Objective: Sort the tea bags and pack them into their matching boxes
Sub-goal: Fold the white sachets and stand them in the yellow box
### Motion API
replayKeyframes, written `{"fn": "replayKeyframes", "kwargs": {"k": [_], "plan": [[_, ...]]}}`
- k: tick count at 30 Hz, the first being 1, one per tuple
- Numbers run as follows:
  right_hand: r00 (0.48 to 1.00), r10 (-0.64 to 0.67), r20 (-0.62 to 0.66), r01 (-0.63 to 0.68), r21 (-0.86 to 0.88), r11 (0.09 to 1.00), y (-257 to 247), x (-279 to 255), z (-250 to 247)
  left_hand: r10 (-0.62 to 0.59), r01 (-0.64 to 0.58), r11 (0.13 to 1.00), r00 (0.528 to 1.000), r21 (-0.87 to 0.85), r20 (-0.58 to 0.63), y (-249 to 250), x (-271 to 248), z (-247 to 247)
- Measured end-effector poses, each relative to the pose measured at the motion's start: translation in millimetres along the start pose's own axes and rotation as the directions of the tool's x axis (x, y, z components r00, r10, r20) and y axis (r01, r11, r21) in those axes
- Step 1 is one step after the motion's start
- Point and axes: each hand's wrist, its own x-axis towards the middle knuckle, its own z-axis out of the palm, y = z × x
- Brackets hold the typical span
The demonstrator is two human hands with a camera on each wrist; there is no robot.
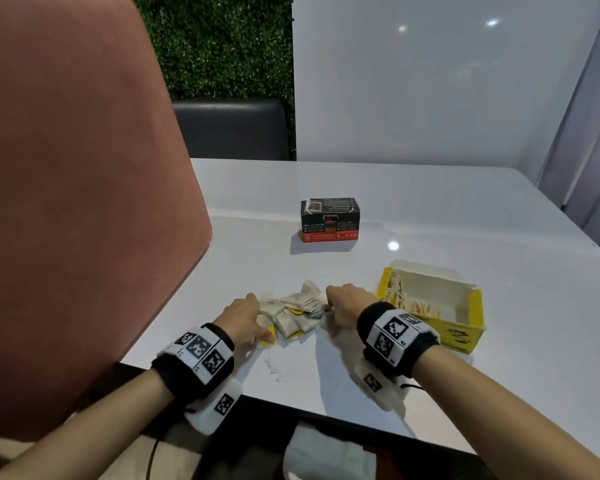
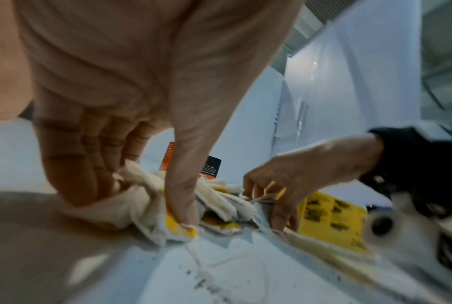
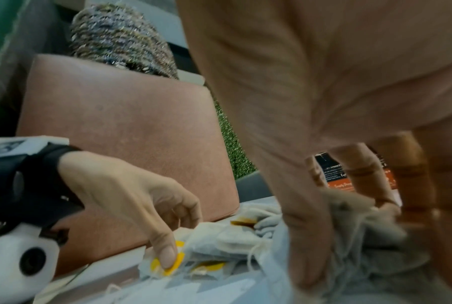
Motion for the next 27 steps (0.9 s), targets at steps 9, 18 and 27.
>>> {"fn": "replayKeyframes", "kwargs": {"k": [9,18,27], "plan": [[0.976,0.038,-0.217,0.008,0.205,0.979,5,-21,-8,-0.005,-0.017,0.945,0.998,-0.327,-0.067,-24,-4,-27],[0.923,0.096,-0.373,0.276,0.815,0.510,11,-34,-16,0.204,-0.274,0.373,0.956,-0.887,-0.209,-10,-28,-37],[0.991,0.028,-0.133,0.136,0.956,-0.261,1,-43,5,0.351,-0.092,0.029,0.933,-0.995,-0.076,26,-27,-8]]}}
